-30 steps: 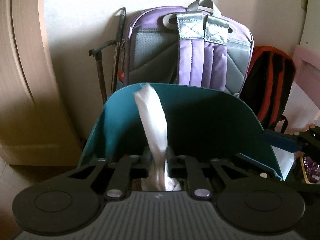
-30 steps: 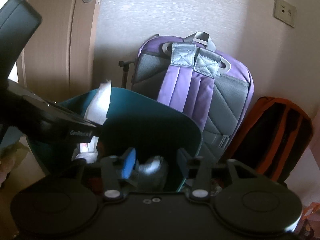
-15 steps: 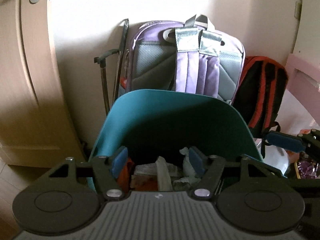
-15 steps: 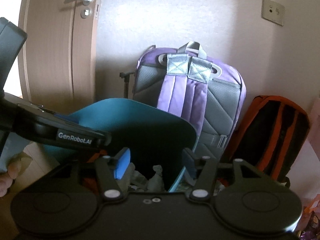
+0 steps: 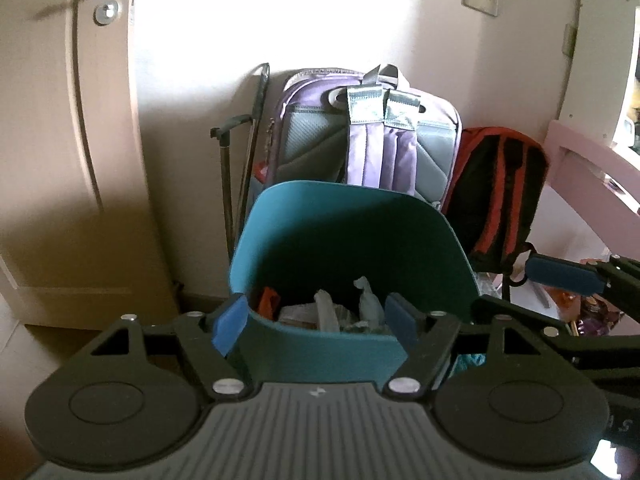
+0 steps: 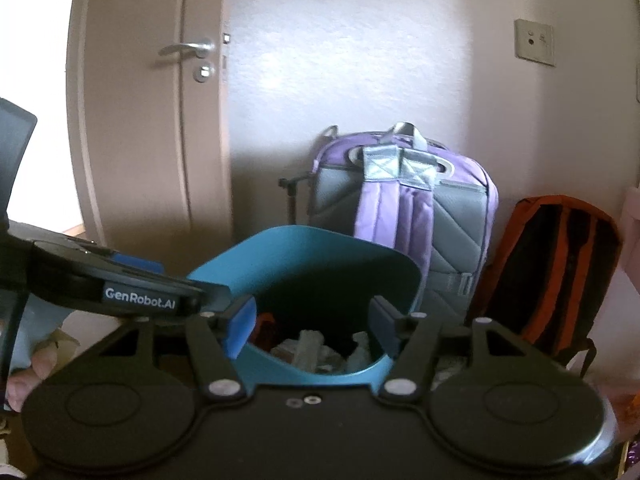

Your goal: Collect trash

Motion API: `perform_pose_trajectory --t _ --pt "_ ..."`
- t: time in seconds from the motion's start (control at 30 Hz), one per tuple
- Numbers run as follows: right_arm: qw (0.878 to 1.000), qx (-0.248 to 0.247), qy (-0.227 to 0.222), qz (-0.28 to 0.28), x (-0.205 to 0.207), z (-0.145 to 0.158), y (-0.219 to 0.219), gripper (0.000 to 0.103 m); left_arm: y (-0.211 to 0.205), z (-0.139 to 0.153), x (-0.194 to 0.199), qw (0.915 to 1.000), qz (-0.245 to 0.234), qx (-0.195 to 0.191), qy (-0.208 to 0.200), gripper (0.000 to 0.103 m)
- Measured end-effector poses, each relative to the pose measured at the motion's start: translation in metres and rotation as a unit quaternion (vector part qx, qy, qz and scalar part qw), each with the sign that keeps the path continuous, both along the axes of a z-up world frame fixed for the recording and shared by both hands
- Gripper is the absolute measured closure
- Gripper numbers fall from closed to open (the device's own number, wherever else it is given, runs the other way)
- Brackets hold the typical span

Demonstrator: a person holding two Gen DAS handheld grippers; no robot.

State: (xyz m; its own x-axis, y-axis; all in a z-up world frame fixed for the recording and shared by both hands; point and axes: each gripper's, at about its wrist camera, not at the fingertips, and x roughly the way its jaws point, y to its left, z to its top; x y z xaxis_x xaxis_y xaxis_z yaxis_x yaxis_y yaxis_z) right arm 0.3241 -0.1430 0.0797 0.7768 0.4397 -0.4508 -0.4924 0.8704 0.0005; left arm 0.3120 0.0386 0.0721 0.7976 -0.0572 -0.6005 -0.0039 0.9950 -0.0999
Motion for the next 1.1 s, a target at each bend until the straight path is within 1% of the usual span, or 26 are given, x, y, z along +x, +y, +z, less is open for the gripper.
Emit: perform_pose_trajectory --t 0.07,0.13,0.27,0.37,0.5,0.6,0.67,0.7,0.77,0.8,0.87,0.93,1.1 --pt "1.0 0.003 0.0 0.009 -0.01 0.002 0.002 0.039 0.002 0.0 -0.013 1.0 -0.002 -0.002 0.0 0.026" --pt "1.0 0.006 0.0 0.018 -0.019 0.002 0.003 0.039 0.005 -0.001 -0.025 1.0 -0.004 -0.005 -0.001 0.019" --pt "0.999 0.017 0.006 0.036 -0.035 0.002 0.007 0.039 0.011 -0.005 -0.048 1.0 -0.009 -0.002 -0.001 0.019" --pt "0.998 0.022 0.012 0.049 -0.045 -0.002 0.012 0.038 0.018 -0.013 -0.062 0.9999 -0.008 -0.009 0.004 0.018" --pt "0.997 0.024 0.025 0.066 -0.054 -0.016 0.02 0.038 0.032 -0.029 -0.074 0.9997 -0.005 -0.022 0.01 0.013" --pt "0.996 0.029 0.043 0.077 -0.056 -0.029 0.027 0.038 0.044 -0.045 -0.08 0.9996 0.008 -0.022 0.013 0.009" --pt "0.994 0.03 0.055 0.085 -0.057 -0.04 0.033 0.038 0.053 -0.056 -0.084 0.9996 0.01 -0.022 0.013 0.009" --pt "0.994 0.029 0.06 0.089 -0.058 -0.047 0.036 0.038 0.058 -0.063 -0.085 0.9996 0.012 -0.021 0.013 0.008" --pt "0.992 0.029 0.072 0.095 -0.058 -0.06 0.042 0.038 0.069 -0.077 -0.087 0.9996 0.015 -0.019 0.014 0.005" --pt "0.992 0.028 0.08 0.097 -0.057 -0.069 0.045 0.038 0.073 -0.085 -0.088 0.9996 0.016 -0.017 0.018 0.001" --pt "0.99 0.025 0.099 0.101 -0.056 -0.089 0.052 0.038 0.084 -0.104 -0.087 0.9993 0.017 -0.013 0.03 0.001" --pt "0.987 0.018 0.119 0.107 -0.054 -0.111 0.059 0.038 0.095 -0.129 -0.082 0.9984 0.014 -0.01 0.055 0.001" --pt "0.977 -0.013 0.179 0.114 -0.043 -0.175 0.078 0.038 0.124 -0.2 -0.065 0.9916 0.023 -0.022 0.125 0.001"
